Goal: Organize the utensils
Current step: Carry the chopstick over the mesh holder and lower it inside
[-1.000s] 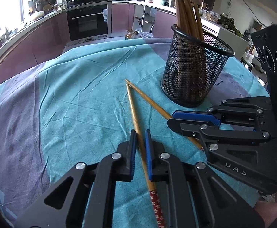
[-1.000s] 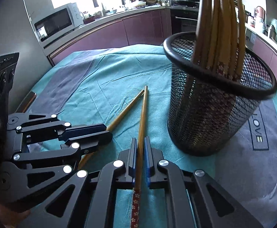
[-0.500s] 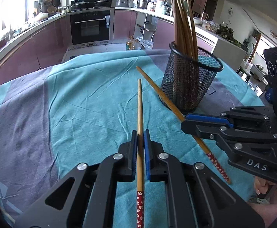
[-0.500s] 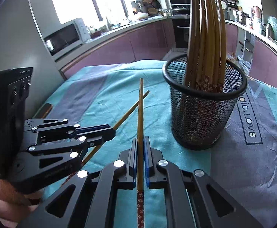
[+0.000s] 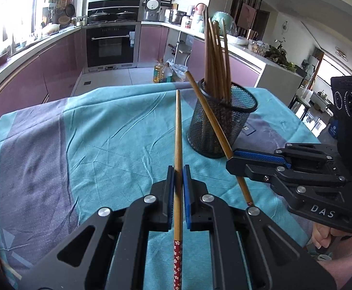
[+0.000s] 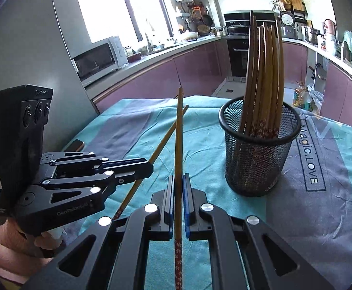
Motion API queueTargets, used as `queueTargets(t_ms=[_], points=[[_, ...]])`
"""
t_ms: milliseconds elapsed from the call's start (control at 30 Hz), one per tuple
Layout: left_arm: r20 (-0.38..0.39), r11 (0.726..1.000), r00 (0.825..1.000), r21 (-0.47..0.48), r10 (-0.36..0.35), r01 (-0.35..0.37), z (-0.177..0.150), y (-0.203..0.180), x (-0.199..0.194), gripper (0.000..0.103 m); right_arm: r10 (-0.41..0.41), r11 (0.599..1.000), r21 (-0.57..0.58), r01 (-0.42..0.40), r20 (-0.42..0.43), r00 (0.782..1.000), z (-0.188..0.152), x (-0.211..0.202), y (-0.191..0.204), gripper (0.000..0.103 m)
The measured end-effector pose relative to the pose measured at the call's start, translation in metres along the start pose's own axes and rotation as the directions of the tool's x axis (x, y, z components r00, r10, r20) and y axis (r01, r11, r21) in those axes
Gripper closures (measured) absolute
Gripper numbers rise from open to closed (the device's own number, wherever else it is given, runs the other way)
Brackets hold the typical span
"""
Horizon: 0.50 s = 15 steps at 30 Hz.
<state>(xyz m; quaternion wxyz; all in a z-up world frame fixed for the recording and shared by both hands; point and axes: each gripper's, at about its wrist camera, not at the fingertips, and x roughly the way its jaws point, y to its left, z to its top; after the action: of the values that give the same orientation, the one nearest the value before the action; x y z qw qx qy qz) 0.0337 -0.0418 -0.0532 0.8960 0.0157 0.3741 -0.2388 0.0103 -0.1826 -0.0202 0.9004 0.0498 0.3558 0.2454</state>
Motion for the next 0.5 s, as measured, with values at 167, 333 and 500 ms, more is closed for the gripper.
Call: queueTargets(t_ms=[167, 333, 500], points=[[0.021, 1.0, 0.999, -0.003, -0.028, 0.028, 0.004, -0.003, -0.01, 0.095, 0.002, 1.0, 0.002, -0.002, 0.023, 1.0, 0.002, -0.008, -0.002, 0.097], [0.033, 0.999, 0.998, -0.007, -0.048, 0.049, 0.006, -0.003, -0.018, 0.095, 0.002, 1.0, 0.006, -0.002, 0.035, 0.999, 0.001, -0.012, -0.005, 0.097], [0.044, 0.998, 0.997, 0.001, -0.063, 0.063, 0.008, -0.006, -0.023, 0.095, 0.001, 1.0, 0.008, -0.002, 0.033, 0.999, 0.001, -0.012, -0.007, 0.097]])
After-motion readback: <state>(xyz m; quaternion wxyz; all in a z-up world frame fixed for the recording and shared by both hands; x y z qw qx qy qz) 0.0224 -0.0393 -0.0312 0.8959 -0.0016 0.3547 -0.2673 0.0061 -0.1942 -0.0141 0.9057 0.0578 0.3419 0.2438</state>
